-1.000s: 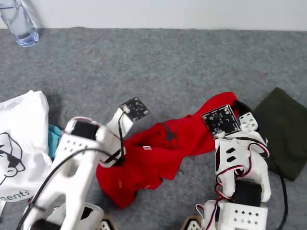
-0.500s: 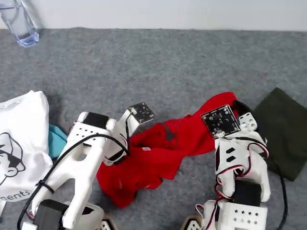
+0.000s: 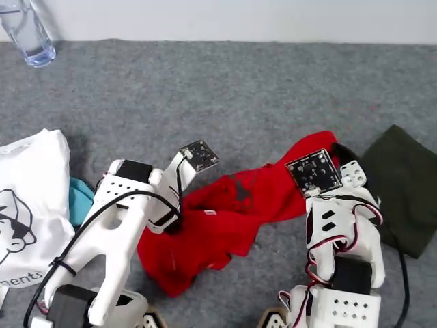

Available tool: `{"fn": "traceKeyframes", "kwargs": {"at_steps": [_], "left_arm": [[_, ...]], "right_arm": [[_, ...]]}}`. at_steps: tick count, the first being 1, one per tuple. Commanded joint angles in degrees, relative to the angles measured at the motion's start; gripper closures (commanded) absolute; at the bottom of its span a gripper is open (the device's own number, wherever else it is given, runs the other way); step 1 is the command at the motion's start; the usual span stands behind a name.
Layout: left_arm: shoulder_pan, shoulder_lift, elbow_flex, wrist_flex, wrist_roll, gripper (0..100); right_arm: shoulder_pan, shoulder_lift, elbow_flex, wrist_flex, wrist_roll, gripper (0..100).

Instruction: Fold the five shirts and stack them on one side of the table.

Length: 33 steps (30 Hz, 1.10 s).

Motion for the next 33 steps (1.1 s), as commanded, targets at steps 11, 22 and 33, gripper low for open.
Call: {"fn": "traceKeyframes", "kwargs": {"at_steps": [11,22,33], "left_arm": [[4.5,0.0,5.1,-1.8,-2.4,94],[1.7,-1.1,-3.6,7.6,-2.4,99],[-12.8,-20.1,-30.8,19.6,-2.1,99]], "right_arm": [[-0.1,-0.6,-0.9,0.3,0.5,99.1],[0.0,-0.7,-5.0,0.4,0.5,99.1],[2.7,-0.7,-17.8,0.4,0.4,99.1]]}}
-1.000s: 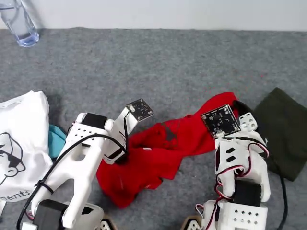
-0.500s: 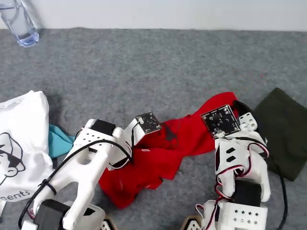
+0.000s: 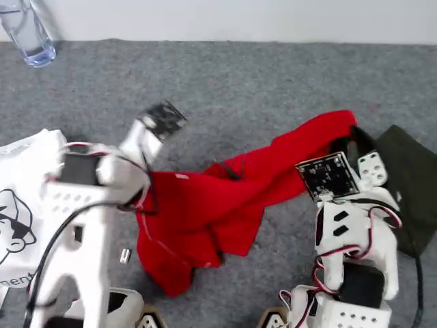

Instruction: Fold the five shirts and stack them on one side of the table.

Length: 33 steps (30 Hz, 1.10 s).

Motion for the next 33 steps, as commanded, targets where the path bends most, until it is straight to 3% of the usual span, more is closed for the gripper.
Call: {"fn": "traceKeyframes", "kwargs": {"at_steps": [1,6,11,20,33], "left_arm": [[-3.3,-7.7,-9.4,1.3,-0.1,99],[-7.6,-14.9,-20.1,0.4,-0.1,99],[-11.3,-19.0,-28.0,-5.6,-0.1,99],[-15.8,-24.8,-30.3,-17.1,-0.1,99],[-15.8,-38.9,-30.2,-14.8,-0.4,99]], "right_arm": [[0.7,-0.7,-7.9,0.4,0.4,99.1],[0.6,-0.5,-18.9,0.0,0.5,99.1],[0.6,1.4,-30.9,-3.0,1.5,99.1],[0.7,4.4,-42.5,-9.6,8.2,99.1],[0.2,-6.5,-45.8,-6.9,13.6,99.1]]}}
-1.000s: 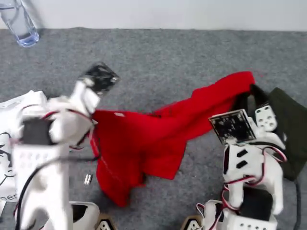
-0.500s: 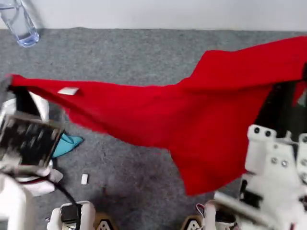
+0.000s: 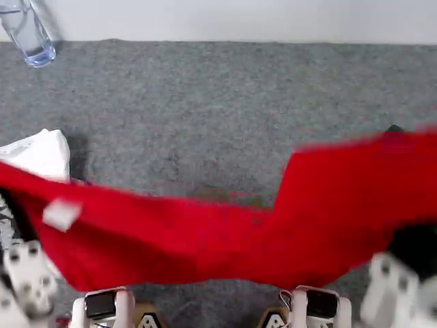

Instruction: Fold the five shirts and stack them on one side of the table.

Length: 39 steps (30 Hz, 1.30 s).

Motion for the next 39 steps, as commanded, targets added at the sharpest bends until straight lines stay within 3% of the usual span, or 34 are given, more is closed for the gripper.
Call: {"fn": "traceKeyframes", "kwargs": {"at_steps": [1,7,13,16,21,27,33,39], "left_arm": [[-0.3,-3.1,-1.2,2.1,-0.3,99],[-0.2,-5.0,-0.1,7.3,-0.3,99],[-0.2,-5.0,11.6,6.0,-0.4,99],[-0.2,-5.0,22.8,0.3,-1.6,99],[0.2,-4.9,44.2,-13.2,-5.4,99],[1.7,-3.8,63.5,-31.7,-7.1,99],[3.8,8.3,64.1,-39.1,-6.9,99],[4.8,23.9,54.9,-41.2,-6.6,99]], "right_arm": [[-0.1,-3.1,-1.8,3.0,1.2,99.1],[0.2,-5.1,3.5,8.9,1.2,99.1],[0.3,-5.1,17.3,8.9,1.0,99.1],[0.0,-4.4,26.0,7.6,0.8,99.1],[-0.1,-4.4,44.8,-5.4,1.1,99.1],[-6.6,-4.3,58.0,-15.3,3.9,99.1],[-8.6,2.9,60.7,-22.9,3.8,99.1],[-8.6,17.7,54.7,-26.9,2.8,99.1]]}}
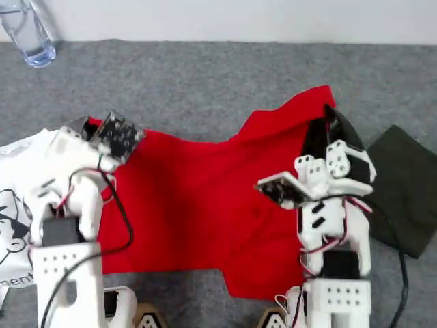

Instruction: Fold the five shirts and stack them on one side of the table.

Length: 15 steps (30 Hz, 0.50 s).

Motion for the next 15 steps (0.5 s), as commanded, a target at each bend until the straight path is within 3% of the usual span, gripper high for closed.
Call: {"fn": "traceKeyframes", "kwargs": {"at_steps": [1,15], "left_arm": [[0.7,8.9,-8.1,-1.8,1.1,99],[2.6,45.8,-42.4,-1.8,6.6,99]], "right_arm": [[-0.4,8.7,-8.2,-1.7,-1.8,99.1],[-0.3,45.8,-37.5,-4.5,-6.5,99.1]]}}
